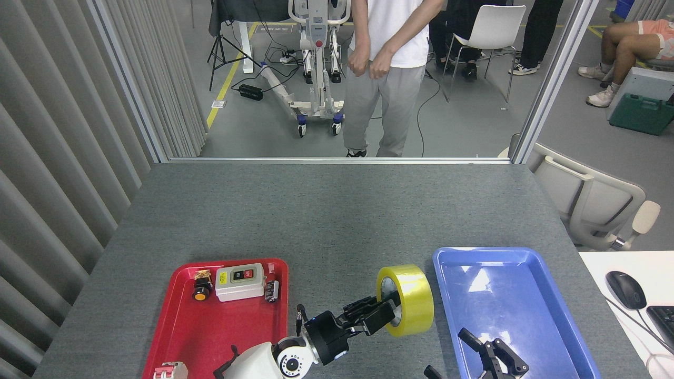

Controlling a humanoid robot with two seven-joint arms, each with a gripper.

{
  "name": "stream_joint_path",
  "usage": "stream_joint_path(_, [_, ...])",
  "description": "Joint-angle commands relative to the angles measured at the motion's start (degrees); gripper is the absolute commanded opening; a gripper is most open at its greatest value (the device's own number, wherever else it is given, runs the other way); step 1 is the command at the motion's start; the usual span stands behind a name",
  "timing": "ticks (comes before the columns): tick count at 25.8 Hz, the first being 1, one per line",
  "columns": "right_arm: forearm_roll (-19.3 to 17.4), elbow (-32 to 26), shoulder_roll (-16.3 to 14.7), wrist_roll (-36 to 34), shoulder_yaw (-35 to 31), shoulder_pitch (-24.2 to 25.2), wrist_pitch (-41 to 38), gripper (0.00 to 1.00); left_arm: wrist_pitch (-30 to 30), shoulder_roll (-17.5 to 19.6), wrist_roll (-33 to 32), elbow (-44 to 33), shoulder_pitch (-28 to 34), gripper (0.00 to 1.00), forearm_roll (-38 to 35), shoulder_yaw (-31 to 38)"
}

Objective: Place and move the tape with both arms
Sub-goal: 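Carry the tape toward the right gripper near the blue tray, then grasp the tape with the right gripper and release the left gripper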

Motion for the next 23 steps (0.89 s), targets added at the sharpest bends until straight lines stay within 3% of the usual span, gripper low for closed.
stream_joint_path(1, [-0.13, 0.09, -0.11, 0.04, 0.32, -1.26, 1.03, 1.0, 0.0, 1.0, -0.11, -1.01, 0.44, 0.0, -0.21, -1.48])
stream_joint_path(9, [-0.4, 0.62, -0.64, 0.04, 3.84, -4.33, 3.14, 1.0, 0.0, 2.67, -1.08, -4.52, 2.55, 0.0, -0.57, -4.12])
stream_joint_path(14, [-0.31, 0.35, -0.73, -0.05, 7.18, -3.46, -1.16, 1.0, 0.0, 2.67, -1.17, -4.52, 2.55, 0.0, -0.57, -4.12])
stream_joint_path(21, [-0.31, 0.44, -0.55, -0.23, 7.35, -3.19, -1.16, 1.0, 0.0, 2.67, -1.17, -4.52, 2.55, 0.0, -0.66, -4.12])
stream_joint_path(22, [-0.31, 0.44, -0.55, -0.23, 7.35, -3.19, -1.16, 0.97, 0.0, 2.67, -1.17, -4.52, 2.55, 0.0, -0.66, -4.12])
stream_joint_path(23, [-0.22, 0.44, -0.64, -0.23, 7.35, -3.19, -1.16, 0.88, 0.0, 2.67, -1.17, -4.61, 2.55, 0.0, -0.66, -4.12])
